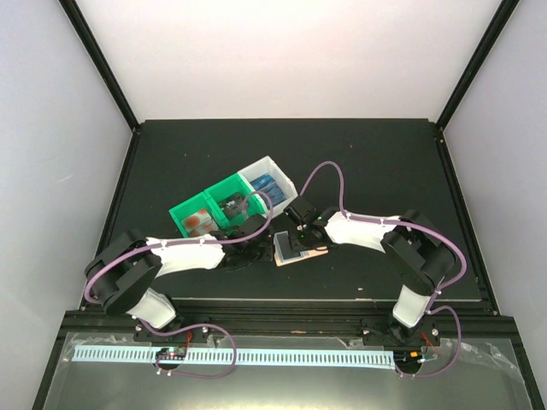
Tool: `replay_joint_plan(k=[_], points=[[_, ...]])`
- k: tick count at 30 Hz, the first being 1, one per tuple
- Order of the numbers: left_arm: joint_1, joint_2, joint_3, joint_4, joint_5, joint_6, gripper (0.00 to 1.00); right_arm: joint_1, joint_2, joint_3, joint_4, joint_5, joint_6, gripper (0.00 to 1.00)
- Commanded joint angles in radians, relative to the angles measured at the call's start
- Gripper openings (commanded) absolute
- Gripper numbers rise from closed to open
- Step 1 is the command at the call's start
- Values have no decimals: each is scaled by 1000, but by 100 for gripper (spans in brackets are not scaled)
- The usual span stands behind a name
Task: Put the credit cards into the card holder
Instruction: Insert the credit card into the card holder, then turn over the card slot in the card holder.
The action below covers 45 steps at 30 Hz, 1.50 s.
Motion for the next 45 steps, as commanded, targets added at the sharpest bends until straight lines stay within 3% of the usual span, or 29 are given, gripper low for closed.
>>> replay_joint_plan(k=[1,8,13,19,30,40,45], points=[[18,-66,-30,77,52,-16,28,-2,24,-25,-2,5,20,4],[50,-51,-72,219,198,-107,51,-3,45,-60,42,-32,40,3],[59,-10,-91,296,259,-158,54,-4,51,-75,58,-38,47,2],[65,11,-95,337,266,-172,41,-5,56,-83,67,-41,52,2],[68,60,-86,337,279,-170,40,-5,57,-88,74,-44,49,1],[68,69,-79,353,284,-158,25,-5,61,-84,69,-38,44,1],[68,70,-78,361,291,-150,23,-5,65,-85,70,-40,45,1]])
